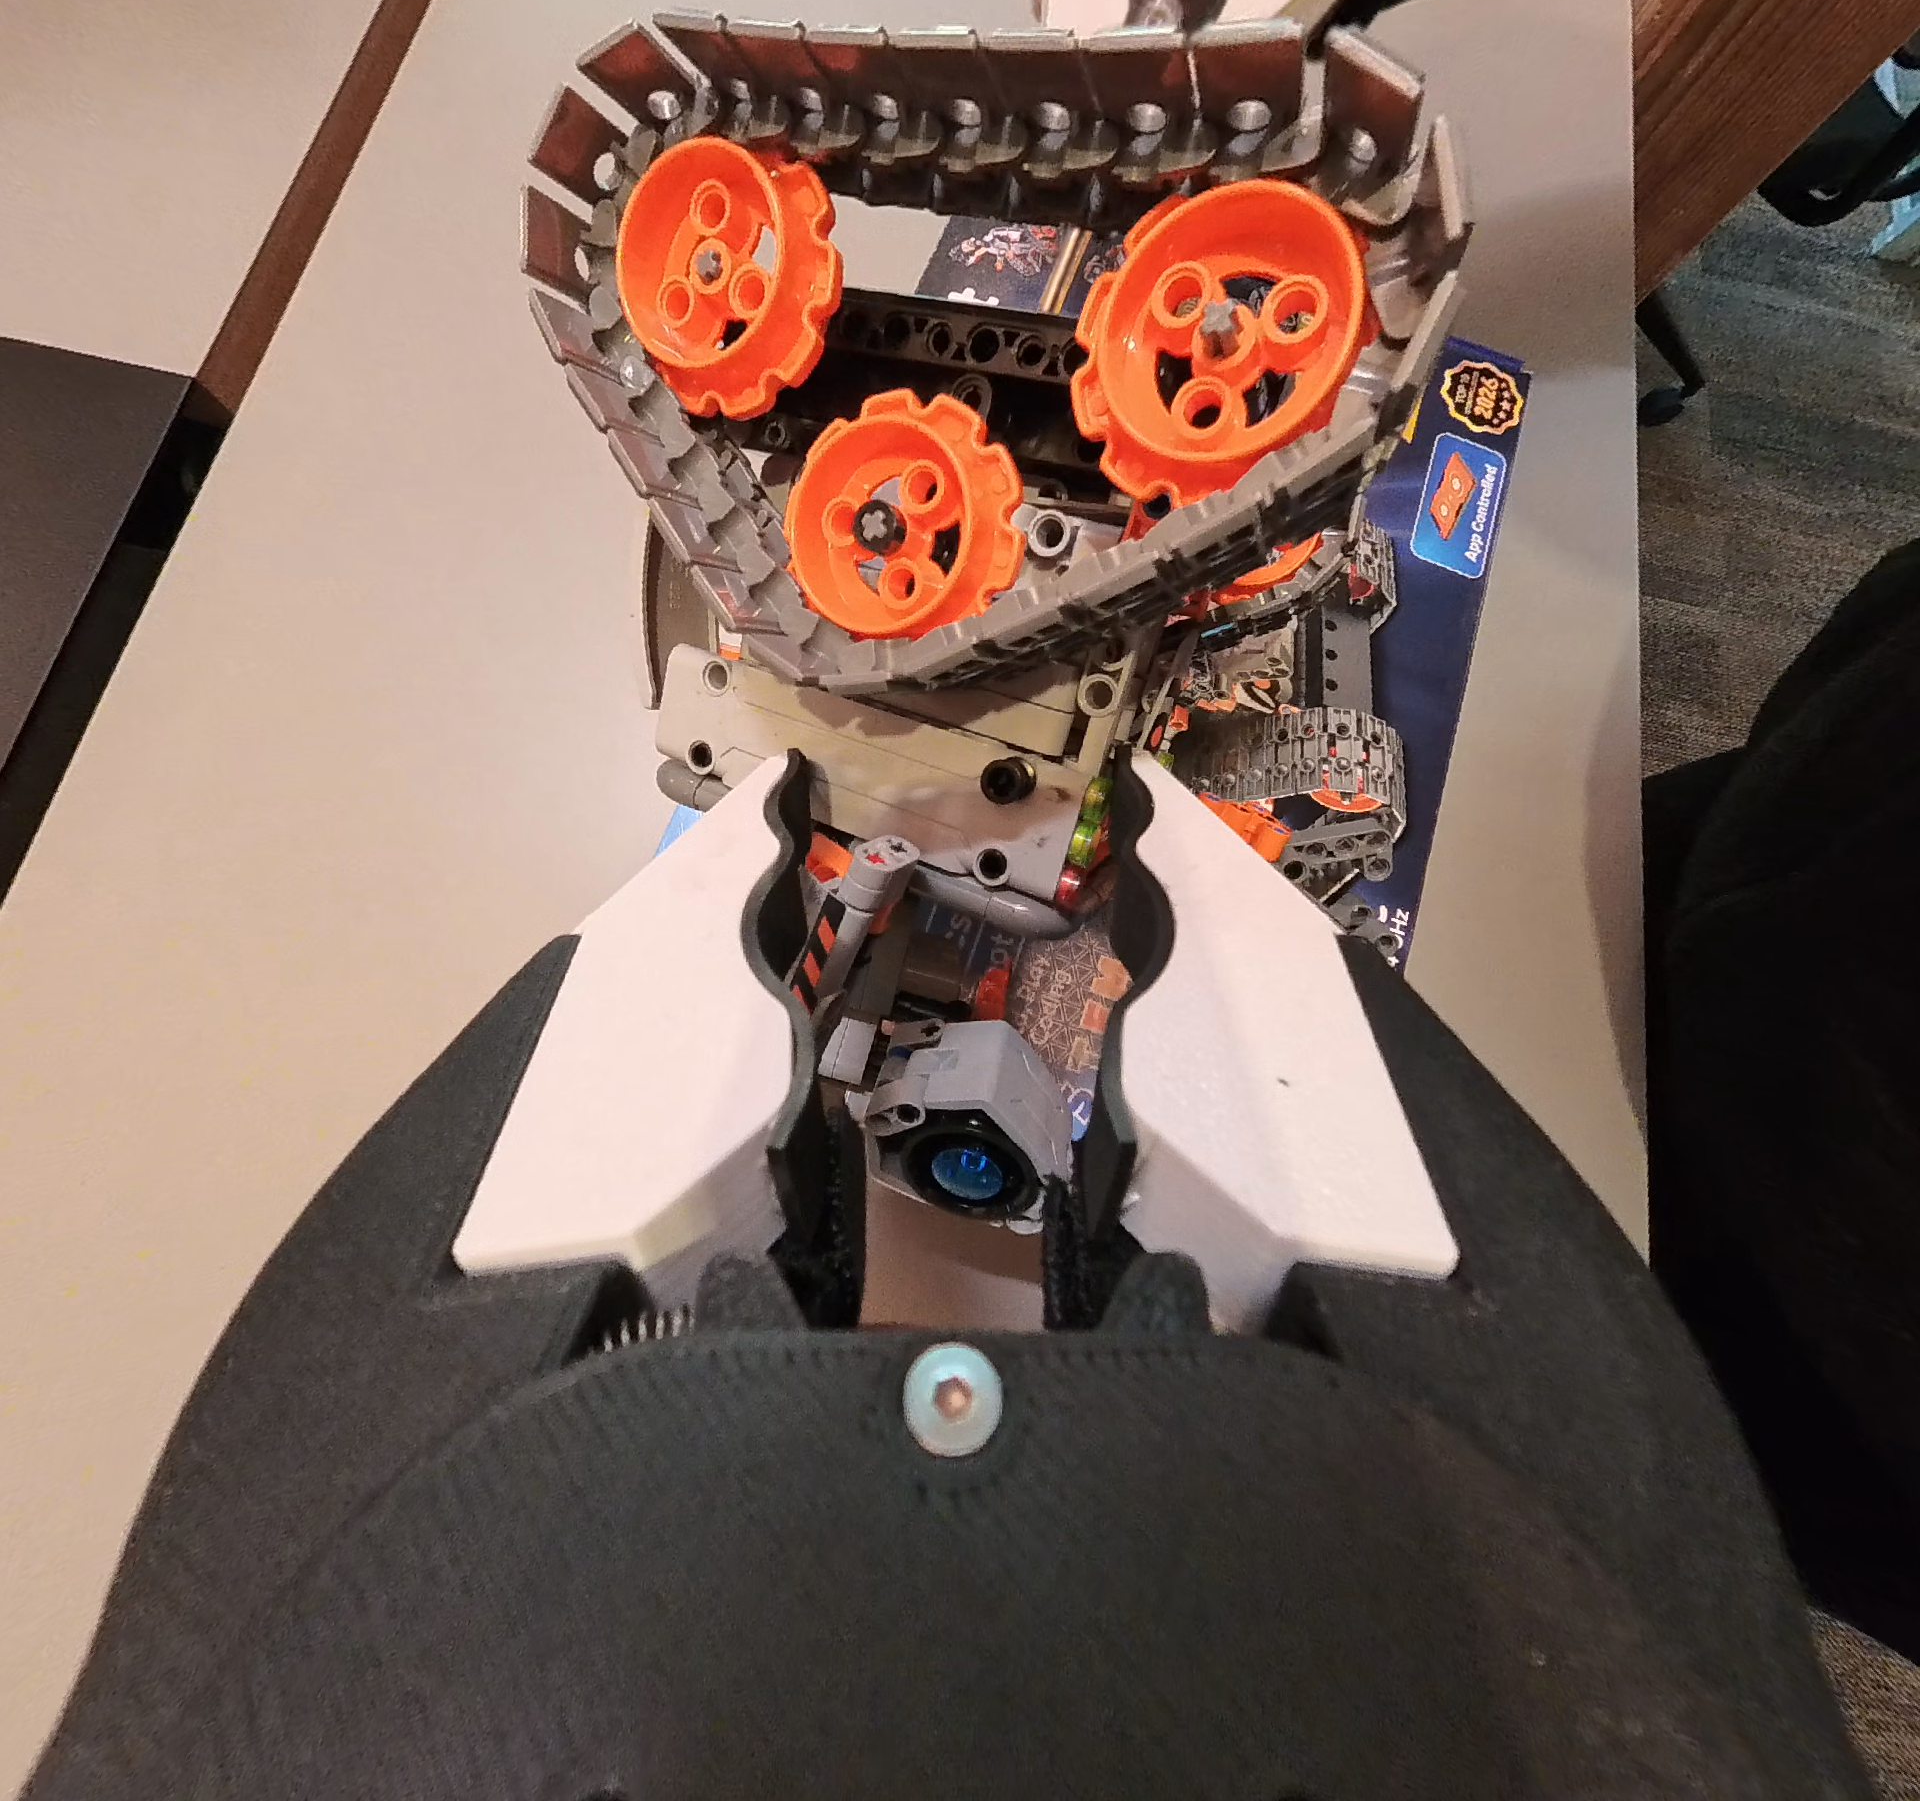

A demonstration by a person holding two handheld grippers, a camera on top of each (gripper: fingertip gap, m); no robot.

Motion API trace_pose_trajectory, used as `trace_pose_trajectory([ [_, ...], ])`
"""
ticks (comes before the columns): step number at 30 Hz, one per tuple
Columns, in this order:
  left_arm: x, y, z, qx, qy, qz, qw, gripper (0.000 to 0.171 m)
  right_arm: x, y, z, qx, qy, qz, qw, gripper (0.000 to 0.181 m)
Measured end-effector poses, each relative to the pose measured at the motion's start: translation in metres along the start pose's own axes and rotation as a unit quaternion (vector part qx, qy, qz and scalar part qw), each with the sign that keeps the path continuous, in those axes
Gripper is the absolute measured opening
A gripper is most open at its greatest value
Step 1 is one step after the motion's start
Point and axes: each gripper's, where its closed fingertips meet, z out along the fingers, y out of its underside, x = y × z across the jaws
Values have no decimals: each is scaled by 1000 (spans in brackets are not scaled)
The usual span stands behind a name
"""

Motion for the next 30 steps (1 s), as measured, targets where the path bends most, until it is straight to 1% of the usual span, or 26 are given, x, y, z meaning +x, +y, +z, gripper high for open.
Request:
trace_pose_trajectory([
  [10,0,0,0,0,-1,-1,1000,55,0,2,4,-4,1,-5,1000,4],
  [14,1,1,0,-1,-1,1,1000,55,-1,1,5,-9,-3,-24,1000,4],
  [18,1,1,1,-2,-2,1,1000,55,0,0,5,-32,-13,-71,997,4],
  [20,0,1,1,-3,-3,2,1000,55,0,-1,6,-46,-25,-64,997,4],
  [21,0,1,1,-4,-4,3,1000,55,0,-1,6,-52,-32,-37,997,4],
  [23,-1,1,1,-1,-7,0,1000,55,2,-1,7,-59,-37,44,997,4],
  [26,0,1,0,1,-7,1,1000,55,1,-1,7,-58,-34,171,983,4],
  [28,0,1,1,2,-7,1,1000,55,2,0,7,-54,-28,271,961,4],
  [30,0,1,1,1,-6,3,1000,55,1,1,7,-34,-27,383,923,4],
])
